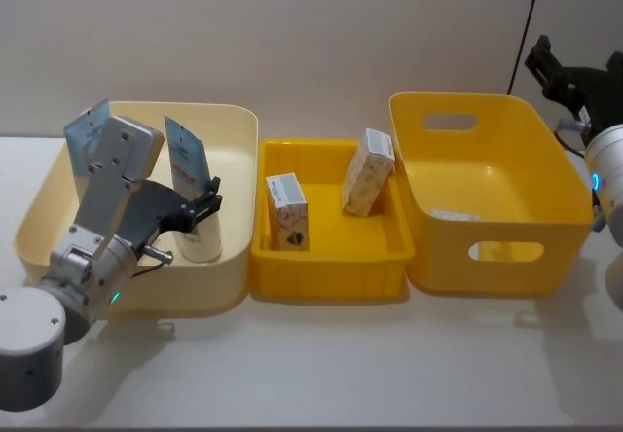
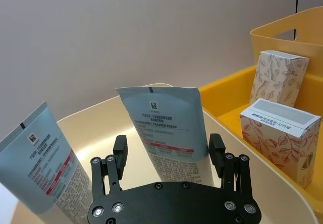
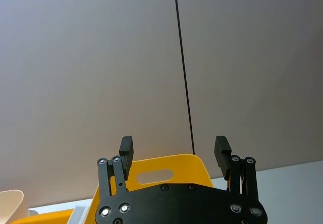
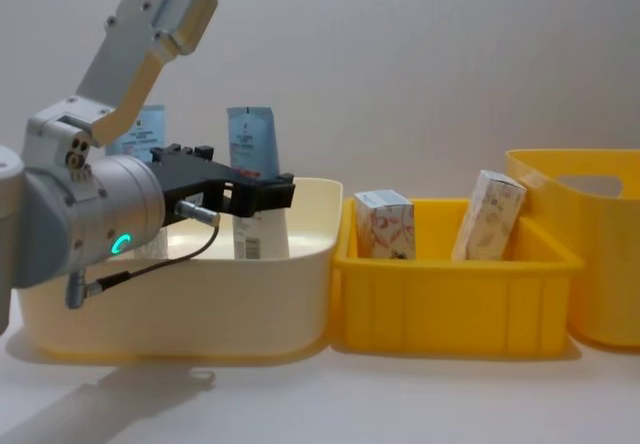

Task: Bimanual collaborative sorting of washing and personal care products

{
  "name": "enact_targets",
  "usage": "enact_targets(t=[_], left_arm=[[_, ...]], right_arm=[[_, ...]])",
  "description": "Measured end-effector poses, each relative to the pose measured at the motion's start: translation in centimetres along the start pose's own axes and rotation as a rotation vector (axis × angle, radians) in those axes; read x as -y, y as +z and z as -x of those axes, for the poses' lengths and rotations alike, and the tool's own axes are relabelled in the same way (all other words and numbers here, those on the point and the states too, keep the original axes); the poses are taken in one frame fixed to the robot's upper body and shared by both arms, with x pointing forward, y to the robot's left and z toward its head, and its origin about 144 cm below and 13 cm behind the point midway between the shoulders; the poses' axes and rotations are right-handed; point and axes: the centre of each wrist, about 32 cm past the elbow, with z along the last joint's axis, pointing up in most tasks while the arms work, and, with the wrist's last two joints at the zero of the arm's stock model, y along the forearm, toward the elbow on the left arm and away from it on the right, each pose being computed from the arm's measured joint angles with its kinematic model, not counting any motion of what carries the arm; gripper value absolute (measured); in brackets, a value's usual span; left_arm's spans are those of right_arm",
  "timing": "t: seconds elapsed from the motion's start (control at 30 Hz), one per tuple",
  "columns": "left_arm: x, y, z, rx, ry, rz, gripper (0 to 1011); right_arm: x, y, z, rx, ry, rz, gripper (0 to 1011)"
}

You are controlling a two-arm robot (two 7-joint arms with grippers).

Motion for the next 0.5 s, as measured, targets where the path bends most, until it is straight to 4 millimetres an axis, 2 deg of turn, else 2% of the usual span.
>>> enact_targets(t=[0.5], left_arm=[[1.1, -0.5, -1.0, -0.007, -0.028, -0.003, 1000]], right_arm=[[0.0, 0.0, 0.0, 0.000, 0.000, -0.001, 1001]])
